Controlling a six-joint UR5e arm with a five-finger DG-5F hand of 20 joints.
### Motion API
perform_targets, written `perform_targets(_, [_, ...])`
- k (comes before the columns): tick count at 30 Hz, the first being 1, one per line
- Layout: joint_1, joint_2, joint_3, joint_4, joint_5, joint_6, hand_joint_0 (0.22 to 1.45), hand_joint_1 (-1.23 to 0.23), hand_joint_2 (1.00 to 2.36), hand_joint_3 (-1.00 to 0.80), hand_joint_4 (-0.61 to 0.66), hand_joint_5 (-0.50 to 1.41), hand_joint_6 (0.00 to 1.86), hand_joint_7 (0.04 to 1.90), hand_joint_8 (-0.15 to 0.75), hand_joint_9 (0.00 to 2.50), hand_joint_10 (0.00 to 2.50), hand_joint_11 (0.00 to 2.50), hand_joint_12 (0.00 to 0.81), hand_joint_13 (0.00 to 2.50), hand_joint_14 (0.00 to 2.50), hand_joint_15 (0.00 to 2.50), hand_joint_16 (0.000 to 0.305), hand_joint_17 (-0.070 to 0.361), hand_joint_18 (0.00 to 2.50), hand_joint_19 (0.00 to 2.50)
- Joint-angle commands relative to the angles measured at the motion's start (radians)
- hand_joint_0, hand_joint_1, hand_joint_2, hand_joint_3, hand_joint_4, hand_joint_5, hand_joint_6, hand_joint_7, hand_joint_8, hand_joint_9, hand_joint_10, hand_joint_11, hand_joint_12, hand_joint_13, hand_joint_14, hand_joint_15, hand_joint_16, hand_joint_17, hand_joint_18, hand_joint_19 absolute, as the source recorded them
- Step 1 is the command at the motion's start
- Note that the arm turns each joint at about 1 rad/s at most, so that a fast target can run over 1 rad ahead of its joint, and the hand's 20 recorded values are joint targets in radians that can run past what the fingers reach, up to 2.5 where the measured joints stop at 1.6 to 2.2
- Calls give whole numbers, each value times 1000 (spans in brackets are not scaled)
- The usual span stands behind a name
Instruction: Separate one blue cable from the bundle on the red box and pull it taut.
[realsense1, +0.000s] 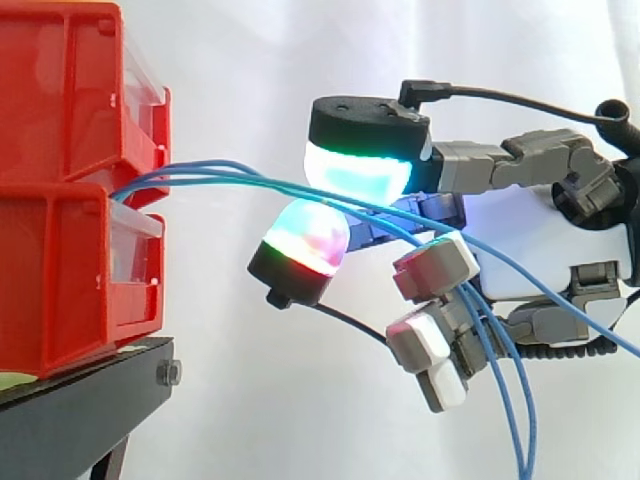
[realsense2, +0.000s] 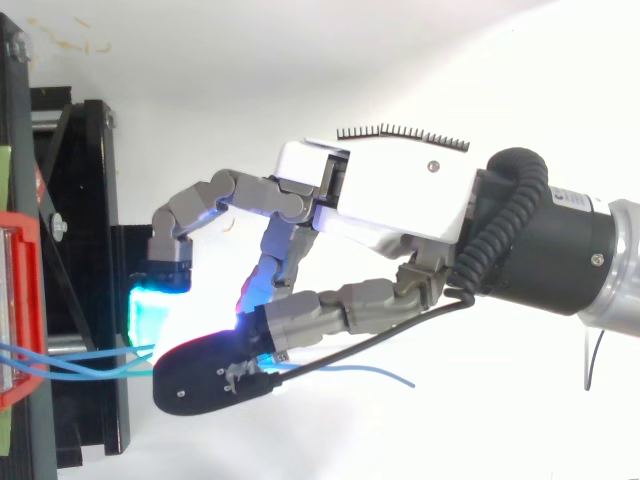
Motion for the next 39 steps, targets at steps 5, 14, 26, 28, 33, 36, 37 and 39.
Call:
perform_targets(5, [0, 1, 0, 1, 0, 0, 590, -811, 1003, -95, -2, -126, 913, 891, 374, 1453, 8, 912, 459, 1242, 17, 628, 58, 130, 1196, 472])
perform_targets(14, [0, -1, 0, 3, 0, 0, 677, -895, 1019, -169, -121, -185, 943, 899, 302, 1287, 11, 964, 391, 1153, 20, 654, 43, 96, 1051, 544])
perform_targets(26, [0, 1, 0, 0, -2, 2, 752, -913, 1000, -500, -36, -185, 950, 852, 286, 1307, 8, 977, 380, 1165, 18, 650, 39, 87, 1086, 521])
perform_targets(28, [0, 1, 0, 0, -2, 5, 689, -898, 1000, -500, -8, -181, 947, 848, 299, 1313, 7, 979, 384, 1169, 20, 653, 39, 88, 1085, 530])
perform_targets(33, [0, 1, 0, 0, -2, 3, 620, -766, 1000, -500, 3, -153, 914, 945, 305, 1365, 10, 992, 392, 1180, 20, 672, 40, 90, 1078, 566])
perform_targets(36, [0, 1, 0, 1, -2, 3, 585, -702, 1002, -466, -2, -138, 894, 929, 304, 1392, 12, 950, 395, 1187, 21, 678, 42, 94, 1071, 580])
perform_targets(37, [0, 1, 0, 0, -2, 3, 575, -671, 1003, -452, 12, -130, 877, 943, 298, 1394, 13, 940, 395, 1189, 20, 681, 43, 96, 1067, 587])
perform_targets(39, [0, -1, 0, 0, -2, 3, 576, -644, 1003, -442, 39, -118, 861, 914, 308, 1428, 13, 909, 409, 1204, 18, 674, 46, 103, 1090, 566])
